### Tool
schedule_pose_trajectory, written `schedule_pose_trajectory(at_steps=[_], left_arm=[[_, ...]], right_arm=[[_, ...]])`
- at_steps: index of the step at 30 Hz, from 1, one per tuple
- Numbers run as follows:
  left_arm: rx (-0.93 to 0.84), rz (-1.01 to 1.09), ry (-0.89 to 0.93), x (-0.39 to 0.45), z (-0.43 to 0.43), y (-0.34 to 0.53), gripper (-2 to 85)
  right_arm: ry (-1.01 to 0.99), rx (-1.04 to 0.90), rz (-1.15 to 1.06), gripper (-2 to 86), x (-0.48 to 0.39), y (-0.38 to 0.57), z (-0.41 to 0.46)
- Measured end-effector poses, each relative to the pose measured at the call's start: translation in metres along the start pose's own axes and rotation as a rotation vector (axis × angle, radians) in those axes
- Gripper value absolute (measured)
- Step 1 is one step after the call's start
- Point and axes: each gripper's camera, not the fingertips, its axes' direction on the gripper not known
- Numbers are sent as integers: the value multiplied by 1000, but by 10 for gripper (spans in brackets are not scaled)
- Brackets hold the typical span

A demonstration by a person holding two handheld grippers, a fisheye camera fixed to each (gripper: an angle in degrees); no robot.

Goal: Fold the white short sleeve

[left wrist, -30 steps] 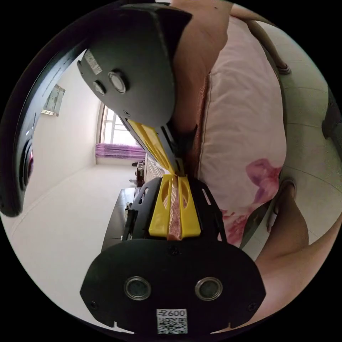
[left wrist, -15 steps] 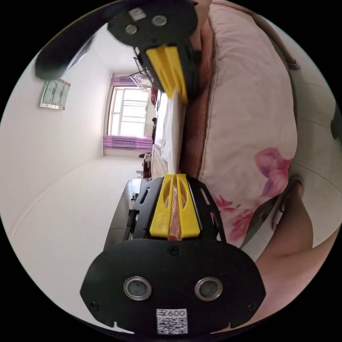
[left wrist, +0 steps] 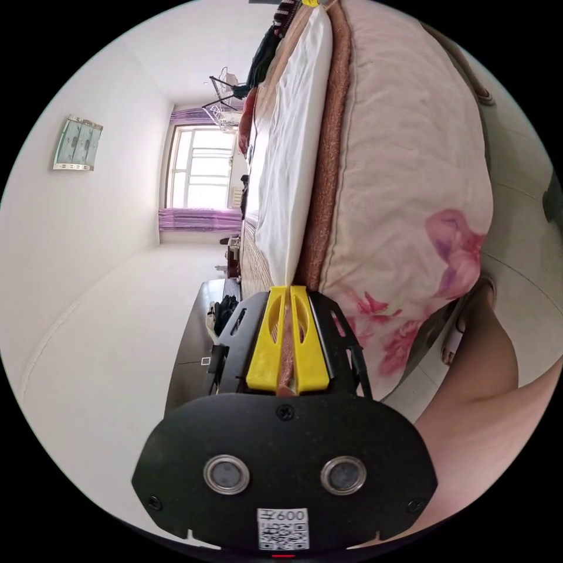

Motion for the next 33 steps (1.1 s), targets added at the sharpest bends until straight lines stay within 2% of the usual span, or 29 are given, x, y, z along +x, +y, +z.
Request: schedule_pose_trajectory(at_steps=[3,5,6,8,9,10,11,13,16,19,22,26,29,31,33], left_arm=[[-20,-11,-20,-4,1,-1,19],[-52,-82,-38,-15,0,2,18],[-107,-158,-53,-26,3,8,17],[-217,-269,-50,-45,10,22,14],[-274,-364,-35,-62,11,33,13],[-298,-458,-8,-78,8,42,12],[-298,-499,6,-86,5,44,12],[-248,-602,47,-107,-8,39,11],[10,-636,212,-120,-38,-19,11],[155,-637,346,-118,-47,-78,11],[319,-624,592,-108,-43,-168,10],[376,-626,749,-95,-38,-237,9],[294,-638,885,-75,-25,-270,7],[299,-706,846,-68,-25,-267,5],[342,-650,774,-59,-33,-263,4]], right_arm=[[-204,44,262,-8,59,60,12],[-507,208,479,-7,105,104,15],[-586,259,537,-6,116,115,17],[-898,430,722,-3,151,153,42],[-978,460,764,0,158,161,52],[-1146,500,834,6,171,173,78],[-1320,516,878,19,180,181,108],[-1496,494,899,39,186,184,151],[-1532,396,916,46,190,185,192],[-1443,271,827,24,193,179,203],[-1382,281,785,0,204,188,205],[-1361,269,740,-8,225,198,223],[-1369,249,741,-8,238,207,240],[-1392,248,764,-9,246,216,253],[-1422,250,791,-9,253,227,266]])
